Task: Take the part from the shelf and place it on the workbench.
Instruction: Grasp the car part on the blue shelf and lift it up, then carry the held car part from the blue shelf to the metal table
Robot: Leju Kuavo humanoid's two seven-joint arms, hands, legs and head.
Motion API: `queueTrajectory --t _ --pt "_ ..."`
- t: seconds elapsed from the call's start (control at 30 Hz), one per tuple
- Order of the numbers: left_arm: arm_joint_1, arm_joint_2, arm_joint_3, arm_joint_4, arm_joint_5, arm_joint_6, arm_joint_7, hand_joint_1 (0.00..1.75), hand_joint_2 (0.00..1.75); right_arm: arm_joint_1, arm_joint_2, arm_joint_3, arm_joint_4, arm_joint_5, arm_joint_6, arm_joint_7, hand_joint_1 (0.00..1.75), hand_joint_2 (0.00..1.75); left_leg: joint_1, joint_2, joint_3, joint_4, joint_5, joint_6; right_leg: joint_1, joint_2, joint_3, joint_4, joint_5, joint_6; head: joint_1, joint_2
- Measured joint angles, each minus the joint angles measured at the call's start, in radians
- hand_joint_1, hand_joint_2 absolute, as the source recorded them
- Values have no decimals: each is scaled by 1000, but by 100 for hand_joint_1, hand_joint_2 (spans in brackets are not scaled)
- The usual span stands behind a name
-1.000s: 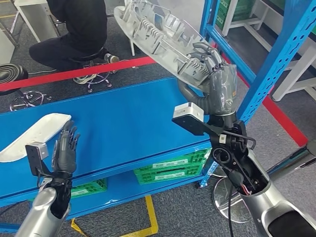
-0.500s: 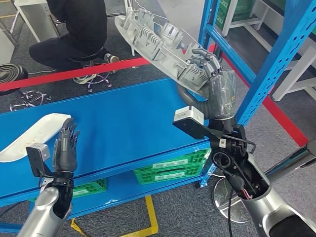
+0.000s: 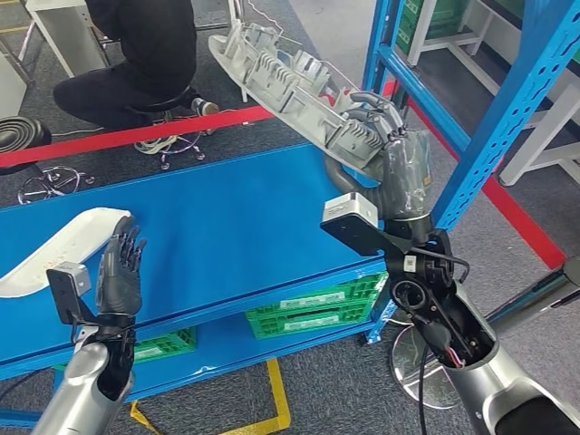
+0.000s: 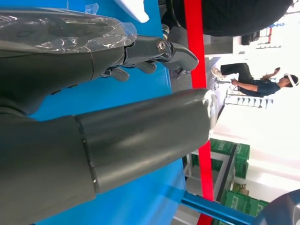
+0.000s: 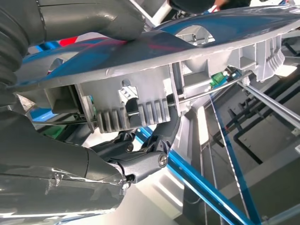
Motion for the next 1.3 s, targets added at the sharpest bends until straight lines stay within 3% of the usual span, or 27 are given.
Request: queueTrajectory --t 0.33,0.47,0.53,0.57,0.67,0.7,0.73,0.8,0.83,0.87,0.93,1.0,1.07,1.1,1.13,1.2,1.23,1.27,1.3 --pt "2 0 0 -7 0 10 -2 0 0 0 0 12 0 48 -2 -29 175 175 0 0 0 0 0 0 0 0 0 0 0 0 0 0" --pt "2 2 0 -16 -2 10 -2 0 0 0 0 20 -2 75 1 -29 175 175 -6 -2 0 -3 -2 22 -5 -2 5 -12 3 12 -5 0" --pt "2 3 0 -23 -3 10 -3 0 0 1 0 24 -5 80 6 -30 175 175 1 -4 19 -35 10 28 -3 -7 2 -1 -9 18 -7 0" --pt "1 3 0 -25 -3 11 -4 0 0 1 -1 26 -7 79 9 -31 175 175 6 -6 29 -50 15 29 -2 -8 -14 34 -28 20 -5 0" --pt "4 3 0 -26 -5 15 -4 0 0 1 -1 31 -7 72 17 -37 175 175 13 -19 38 -58 15 29 -11 -11 -114 234 -114 34 9 0" --pt "8 3 0 -26 -6 16 -4 0 0 2 -1 33 -7 70 19 -38 175 175 16 -26 38 -55 12 25 -16 -11 -138 275 -121 41 11 0" --pt "10 3 0 -26 -7 17 -4 0 0 3 -1 36 -7 69 22 -39 175 175 20 -35 38 -50 8 20 -23 -11 -143 277 -106 48 12 0" --pt "13 4 0 -27 -7 19 -3 0 0 6 -1 40 -7 68 26 -40 175 175 33 -58 37 -27 -7 2 -40 -3 -97 166 -31 66 18 0" --pt "13 5 0 -28 -7 20 -3 0 0 6 -2 42 -6 68 27 -41 175 175 37 -70 32 -14 -16 -8 -47 21 -67 105 -7 77 24 0" --pt "13 6 0 -30 -7 20 -2 0 0 7 -2 43 -5 68 28 -43 175 175 39 -80 23 4 -22 -18 -54 44 -44 62 4 81 29 0" --pt "15 8 0 -33 -7 22 -1 0 0 10 -2 47 -3 68 29 -45 175 175 40 -98 1 22 -22 -35 -52 73 -37 52 -9 74 29 0" --pt "20 10 0 -37 -7 23 -1 0 0 12 -3 51 -3 68 31 -44 175 175 43 -111 -11 24 -16 -45 -47 51 -40 61 -12 56 23 0" --pt "21 14 0 -42 -7 25 -1 0 0 11 -4 53 -2 68 34 -44 175 175 42 -79 -34 63 -33 -48 -46 25 -36 61 -15 37 12 0" --pt "20 15 0 -46 -7 27 -1 0 0 11 -4 53 -2 68 36 -44 175 175 38 -52 -64 117 -54 -48 -43 11 -34 59 -16 28 3 0" --pt "20 16 0 -49 -8 27 0 0 0 9 -4 54 -2 67 37 -45 175 175 34 -24 -105 191 -80 -46 -37 -3 -33 59 -17 21 -5 0" --pt "25 17 0 -53 -9 28 3 0 0 7 -4 55 -2 64 39 -45 175 175 27 -5 -187 328 -119 -39 -24 -31 -31 59 -22 10 -13 0" --pt "29 18 0 -55 -10 28 5 0 0 6 -4 56 -2 61 40 -43 175 175 23 -3 -206 351 -115 -33 -18 -44 -29 59 -24 6 -15 0" --pt "32 20 0 -58 -11 29 7 0 0 6 -4 57 -2 57 40 -42 175 175 18 -2 -203 334 -93 -23 -12 -56 -26 59 -27 2 -16 0" --pt "34 21 0 -61 -13 29 9 0 0 6 -4 58 -2 54 40 -41 175 175 10 2 -180 280 -58 -10 -6 -67 -22 59 -30 -1 -17 0"
